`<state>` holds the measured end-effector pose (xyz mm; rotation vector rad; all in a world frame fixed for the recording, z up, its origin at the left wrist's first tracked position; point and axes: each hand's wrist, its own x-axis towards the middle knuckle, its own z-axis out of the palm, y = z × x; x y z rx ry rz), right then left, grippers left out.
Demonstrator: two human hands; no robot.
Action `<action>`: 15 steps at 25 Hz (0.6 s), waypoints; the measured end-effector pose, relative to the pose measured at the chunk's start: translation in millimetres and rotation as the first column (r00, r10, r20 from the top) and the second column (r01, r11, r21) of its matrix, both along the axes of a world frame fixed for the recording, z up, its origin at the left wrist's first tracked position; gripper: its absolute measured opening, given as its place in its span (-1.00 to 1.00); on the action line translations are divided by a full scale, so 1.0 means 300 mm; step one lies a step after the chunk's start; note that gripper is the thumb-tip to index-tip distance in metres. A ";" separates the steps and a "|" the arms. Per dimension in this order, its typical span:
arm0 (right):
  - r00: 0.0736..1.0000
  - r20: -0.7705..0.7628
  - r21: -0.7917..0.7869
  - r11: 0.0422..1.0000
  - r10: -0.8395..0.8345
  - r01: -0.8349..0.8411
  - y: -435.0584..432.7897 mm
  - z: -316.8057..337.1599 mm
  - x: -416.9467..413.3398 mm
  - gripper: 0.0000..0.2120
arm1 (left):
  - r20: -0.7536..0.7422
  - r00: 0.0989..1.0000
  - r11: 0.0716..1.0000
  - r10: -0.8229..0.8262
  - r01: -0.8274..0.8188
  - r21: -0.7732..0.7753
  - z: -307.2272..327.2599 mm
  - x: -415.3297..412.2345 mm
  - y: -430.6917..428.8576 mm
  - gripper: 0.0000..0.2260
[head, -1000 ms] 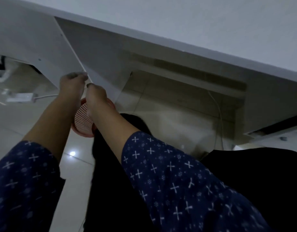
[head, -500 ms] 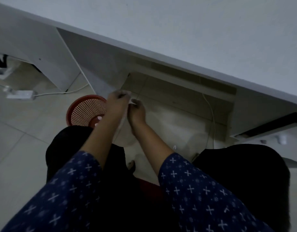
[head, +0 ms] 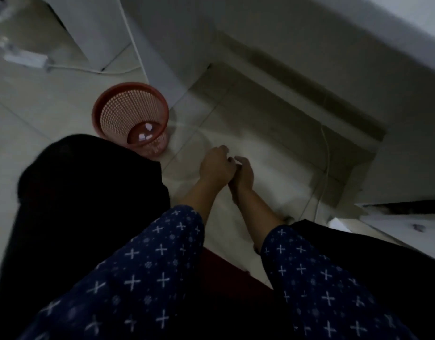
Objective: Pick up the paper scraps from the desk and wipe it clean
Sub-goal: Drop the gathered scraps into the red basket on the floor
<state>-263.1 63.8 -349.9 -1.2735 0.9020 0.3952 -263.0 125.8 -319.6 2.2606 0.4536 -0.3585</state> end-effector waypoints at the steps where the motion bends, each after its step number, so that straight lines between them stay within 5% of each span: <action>1: 0.994 0.003 -0.143 0.984 0.112 -0.110 -0.003 -0.050 -0.020 -0.78 | -0.018 0.999 0.999 -0.037 0.037 0.039 -0.043 -0.009 0.019 -0.69; 4: 0.951 -0.040 -0.452 0.843 0.308 -0.292 -0.027 -0.224 -0.082 -0.71 | -0.072 0.993 0.983 -0.092 0.102 0.153 -0.181 -0.030 0.080 -0.71; 9: 0.974 -0.163 -0.613 0.757 0.159 -0.226 -0.132 -0.545 -0.119 -0.71 | -0.211 0.904 0.873 -0.372 0.418 0.252 -0.453 -0.030 0.140 -0.64; 15: 0.988 -0.154 -0.721 0.680 0.032 -0.134 -0.274 -0.775 -0.063 -0.79 | -0.173 0.804 0.759 -0.569 0.594 0.268 -0.668 0.070 0.117 -0.56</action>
